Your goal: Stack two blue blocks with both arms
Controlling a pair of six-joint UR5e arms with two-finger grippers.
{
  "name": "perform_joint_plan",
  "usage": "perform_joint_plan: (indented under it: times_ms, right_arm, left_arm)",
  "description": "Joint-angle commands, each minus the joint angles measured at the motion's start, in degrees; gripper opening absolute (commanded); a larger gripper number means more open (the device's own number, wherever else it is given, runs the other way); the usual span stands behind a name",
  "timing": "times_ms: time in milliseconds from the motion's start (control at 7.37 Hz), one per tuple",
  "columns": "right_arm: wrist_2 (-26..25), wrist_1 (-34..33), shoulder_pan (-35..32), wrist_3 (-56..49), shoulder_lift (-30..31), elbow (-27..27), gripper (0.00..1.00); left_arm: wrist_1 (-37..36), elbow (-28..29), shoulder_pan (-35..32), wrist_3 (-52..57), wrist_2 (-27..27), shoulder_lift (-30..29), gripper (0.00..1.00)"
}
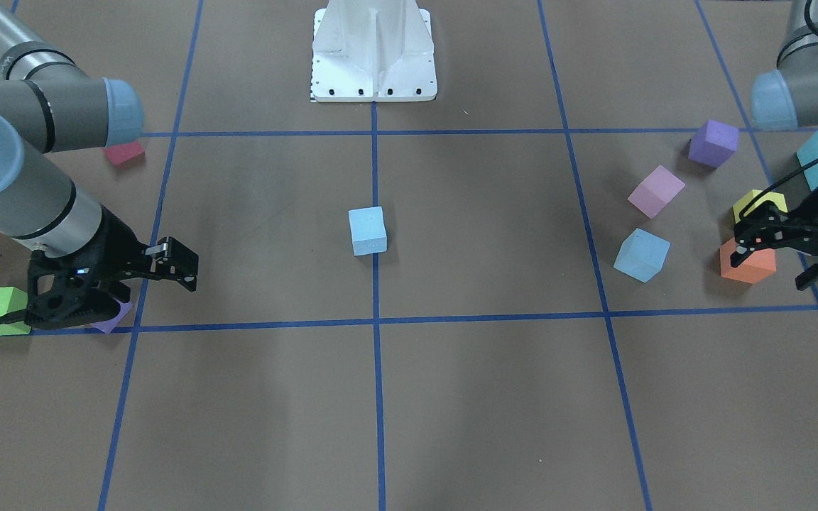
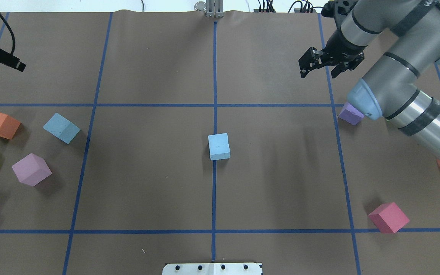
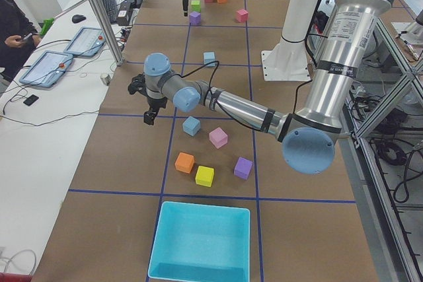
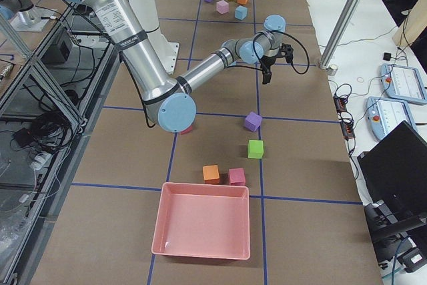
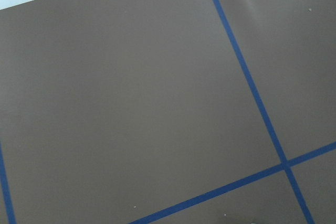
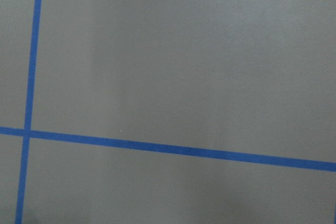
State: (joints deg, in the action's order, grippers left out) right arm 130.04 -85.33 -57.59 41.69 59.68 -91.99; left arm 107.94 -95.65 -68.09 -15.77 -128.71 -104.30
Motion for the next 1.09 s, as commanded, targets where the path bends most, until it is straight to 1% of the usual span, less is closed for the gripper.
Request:
perform_joint_plan:
  times_ms: [0,136,407,950]
  right_arm:
    - [0.56,-3.77,-2.87,-7.12,0.79,-0.12,1.00]
    - [0.56,-3.79,-2.96,-7.23,0.88,0.06,1.00]
    - [0.56,-3.88,-3.14,-7.85,0.79,0.14,1.00]
    - [0.13,-3.88,-2.79,-7.76,0.79,0.15,1.00]
  left_arm:
    - [-0.01,-0.94,4.96,-0.31,2.05,1.20,0.98]
    - [0.07,-0.86,6.81,-3.01,1.97,1.11,0.98]
    - [-0.10,-0.51,9.89,-5.05,1.53,1.11,0.98]
    - [-0.46,3.18,11.83,-4.79,1.53,1.11,0.98]
